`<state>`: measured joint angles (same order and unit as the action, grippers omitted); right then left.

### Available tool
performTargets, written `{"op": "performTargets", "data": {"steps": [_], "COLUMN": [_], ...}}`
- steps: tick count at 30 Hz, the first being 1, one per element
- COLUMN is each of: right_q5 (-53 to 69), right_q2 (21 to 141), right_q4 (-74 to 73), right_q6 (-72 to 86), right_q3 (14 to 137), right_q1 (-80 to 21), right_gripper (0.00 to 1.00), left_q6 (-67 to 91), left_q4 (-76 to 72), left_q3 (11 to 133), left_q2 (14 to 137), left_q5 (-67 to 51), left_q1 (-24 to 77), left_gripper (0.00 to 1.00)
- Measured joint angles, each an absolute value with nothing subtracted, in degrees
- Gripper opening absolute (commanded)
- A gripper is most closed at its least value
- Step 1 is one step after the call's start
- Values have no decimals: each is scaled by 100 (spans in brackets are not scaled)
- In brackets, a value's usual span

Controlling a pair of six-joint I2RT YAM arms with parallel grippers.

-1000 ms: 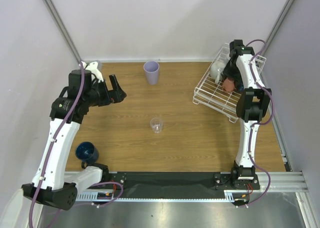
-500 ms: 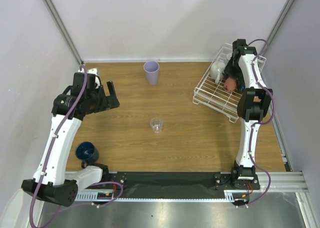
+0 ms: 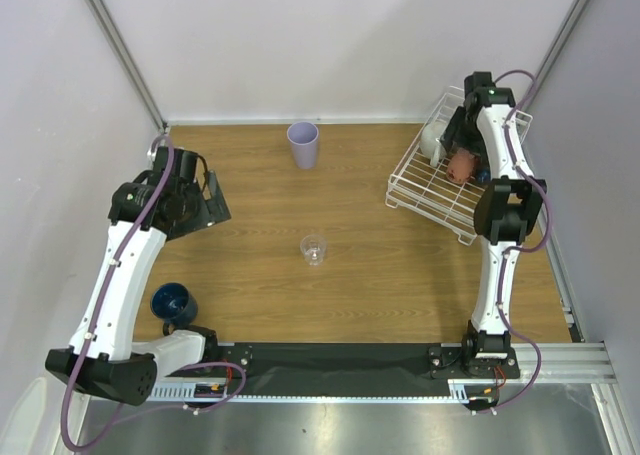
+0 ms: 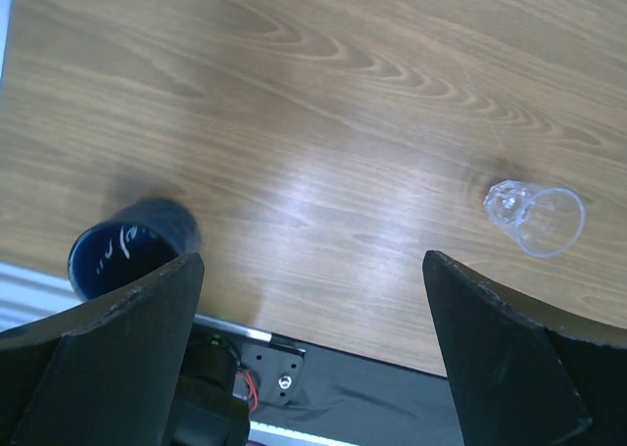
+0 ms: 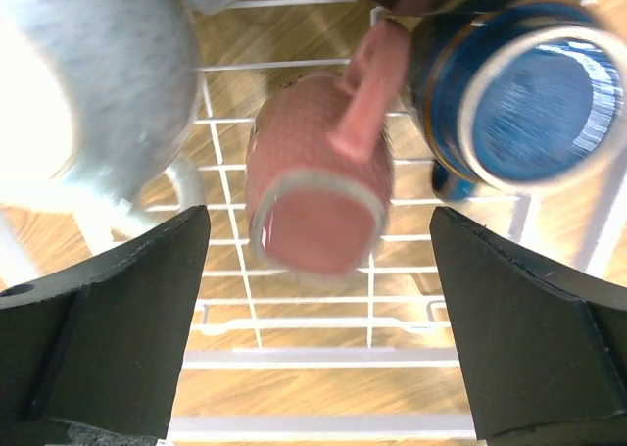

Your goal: Load the cups into the dish rack

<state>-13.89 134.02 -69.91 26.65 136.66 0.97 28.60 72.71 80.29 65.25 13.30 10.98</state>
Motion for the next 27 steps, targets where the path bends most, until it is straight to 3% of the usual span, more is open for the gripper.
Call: {"op": "performTargets", "data": {"steps": [6,15,27], "right_q5": [-1568,-467,38], "right_q2": [12470,9144,8608], "right_q4": [-7260,-6855,-6871], "right_q6": [2471,2425,2303], "right_q3": [13758,11725,11150], "right_q1": [-215,-2010,-1647], "right_gripper": [100,98,98], "left_q6": [3216,4056,4652], "left_q4": [7430,7472,7087], "left_q3": [7743,6501,5371], "left_q2": [6563,6626,7015], "left_q5": [1712,1898,2255], "left_q1": [1020,99,-674], "left_gripper": [99,84,84]}}
